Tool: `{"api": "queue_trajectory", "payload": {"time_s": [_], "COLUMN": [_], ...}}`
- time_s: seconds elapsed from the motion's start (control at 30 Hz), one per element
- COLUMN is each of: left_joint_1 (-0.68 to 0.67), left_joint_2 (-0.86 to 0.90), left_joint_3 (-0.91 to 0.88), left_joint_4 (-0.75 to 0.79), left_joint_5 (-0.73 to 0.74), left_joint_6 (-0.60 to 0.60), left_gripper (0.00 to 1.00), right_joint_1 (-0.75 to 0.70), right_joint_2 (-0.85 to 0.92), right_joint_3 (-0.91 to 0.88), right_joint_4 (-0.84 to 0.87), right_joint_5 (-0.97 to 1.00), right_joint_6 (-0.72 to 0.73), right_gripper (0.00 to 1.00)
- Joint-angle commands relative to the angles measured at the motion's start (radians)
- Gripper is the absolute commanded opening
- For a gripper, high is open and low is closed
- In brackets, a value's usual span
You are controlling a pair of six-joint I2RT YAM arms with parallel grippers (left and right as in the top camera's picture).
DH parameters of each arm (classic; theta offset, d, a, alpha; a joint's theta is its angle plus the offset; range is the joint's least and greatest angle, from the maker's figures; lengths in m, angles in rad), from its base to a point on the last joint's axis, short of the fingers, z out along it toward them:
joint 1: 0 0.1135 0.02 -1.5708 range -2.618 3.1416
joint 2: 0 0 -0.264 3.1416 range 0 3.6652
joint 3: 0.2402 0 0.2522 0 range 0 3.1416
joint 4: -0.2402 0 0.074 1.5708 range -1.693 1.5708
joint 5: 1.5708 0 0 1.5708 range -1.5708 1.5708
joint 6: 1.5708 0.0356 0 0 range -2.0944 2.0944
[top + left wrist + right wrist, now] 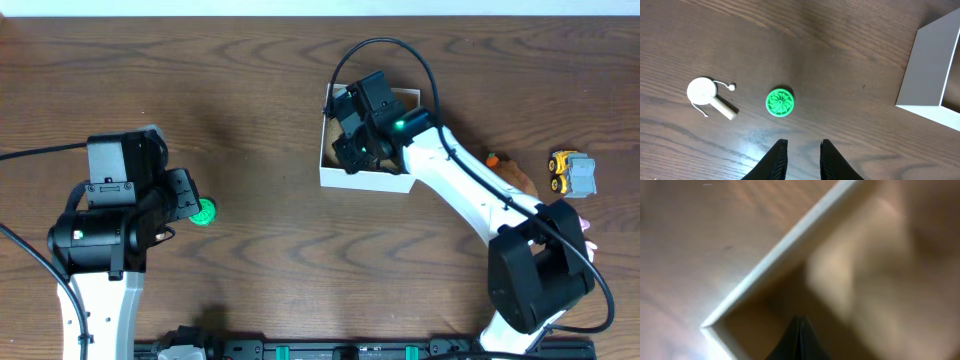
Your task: Pack container
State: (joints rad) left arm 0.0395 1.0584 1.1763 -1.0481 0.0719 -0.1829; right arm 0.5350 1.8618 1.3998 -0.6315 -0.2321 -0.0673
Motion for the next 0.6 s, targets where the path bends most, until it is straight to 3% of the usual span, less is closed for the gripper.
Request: {"api": "queue_trajectory", "payload": {"time_s": [0.0, 0.57], "left_joint_1": [0.005, 0.005], "left_joint_2": [-0.003, -0.003], "left_joint_3": [0.016, 0.016], "left_joint_4": [-0.004, -0.006], "left_joint_5": [-0.005, -0.004], "left_joint_6": [0.005, 0.005], "left_gripper": [0.24, 0.24], "right_joint_1": [0.028, 0.095], "right_joint_2": [0.006, 0.006], "right_joint_3": [0.006, 0.006], "right_joint_4": [-0.026, -0.148], "right_joint_5": [-0.18, -0.187], "right_joint_6": [-0.086, -0.122], "right_gripper": [0.01, 0.01]}}
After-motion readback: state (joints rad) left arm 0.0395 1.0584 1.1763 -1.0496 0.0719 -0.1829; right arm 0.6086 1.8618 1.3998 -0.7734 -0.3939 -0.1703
